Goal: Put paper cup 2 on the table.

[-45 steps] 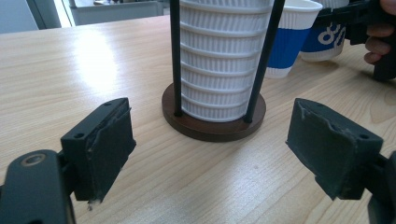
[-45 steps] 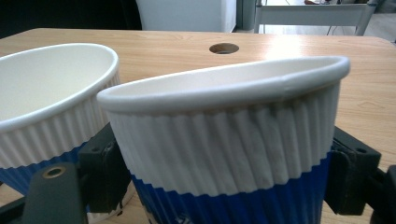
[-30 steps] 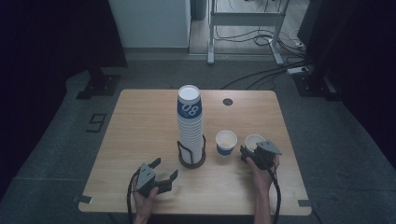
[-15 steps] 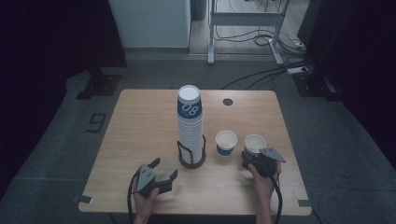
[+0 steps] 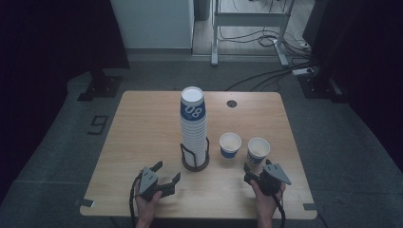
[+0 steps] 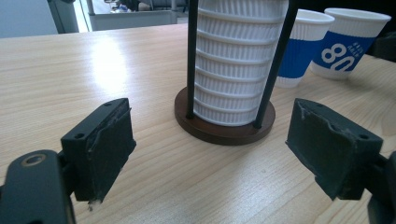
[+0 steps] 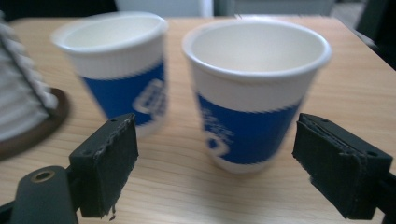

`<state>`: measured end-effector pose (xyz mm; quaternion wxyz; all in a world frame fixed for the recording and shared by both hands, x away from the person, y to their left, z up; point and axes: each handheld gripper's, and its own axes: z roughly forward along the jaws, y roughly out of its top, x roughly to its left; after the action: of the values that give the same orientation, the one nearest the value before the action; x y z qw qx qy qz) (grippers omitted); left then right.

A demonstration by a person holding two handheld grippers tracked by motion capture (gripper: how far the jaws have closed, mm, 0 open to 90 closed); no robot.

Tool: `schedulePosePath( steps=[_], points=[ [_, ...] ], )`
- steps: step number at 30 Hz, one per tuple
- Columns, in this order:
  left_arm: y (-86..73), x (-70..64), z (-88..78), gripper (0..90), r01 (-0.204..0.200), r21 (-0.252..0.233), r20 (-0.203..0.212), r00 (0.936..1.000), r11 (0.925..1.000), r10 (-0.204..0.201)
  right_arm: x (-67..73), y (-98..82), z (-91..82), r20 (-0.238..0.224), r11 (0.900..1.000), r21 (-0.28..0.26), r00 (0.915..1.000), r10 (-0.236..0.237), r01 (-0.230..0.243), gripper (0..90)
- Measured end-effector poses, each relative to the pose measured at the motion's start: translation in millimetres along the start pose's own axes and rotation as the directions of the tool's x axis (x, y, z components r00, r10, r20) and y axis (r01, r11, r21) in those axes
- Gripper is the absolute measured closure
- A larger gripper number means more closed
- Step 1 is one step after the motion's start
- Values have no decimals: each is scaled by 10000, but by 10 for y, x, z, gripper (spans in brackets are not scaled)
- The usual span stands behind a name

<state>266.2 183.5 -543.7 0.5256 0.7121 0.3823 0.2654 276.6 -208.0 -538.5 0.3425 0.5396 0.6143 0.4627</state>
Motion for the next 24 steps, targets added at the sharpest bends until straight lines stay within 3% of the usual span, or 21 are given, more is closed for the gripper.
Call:
schedulePosePath(
  steps=[8,16,23,24],
  points=[
    [-3,-15,-6,143,-25,23,-183,9998,10000,26,344,-34,-99,-1258,9936,-1120,9917,-260,119,137],
    [-9,-17,-21,143,133,-23,-264,9996,9999,-134,730,-99,-52,-2368,9877,-1524,9689,-721,363,137],
    [-18,-25,-42,143,297,-94,-356,9989,9995,-300,930,-165,-20,-2740,9842,-1645,9555,-1097,658,138],
    [-18,-25,-41,143,311,-102,-375,9988,9995,-315,952,-180,-18,-2657,9825,-1704,9566,-1197,756,136]
  ],
)
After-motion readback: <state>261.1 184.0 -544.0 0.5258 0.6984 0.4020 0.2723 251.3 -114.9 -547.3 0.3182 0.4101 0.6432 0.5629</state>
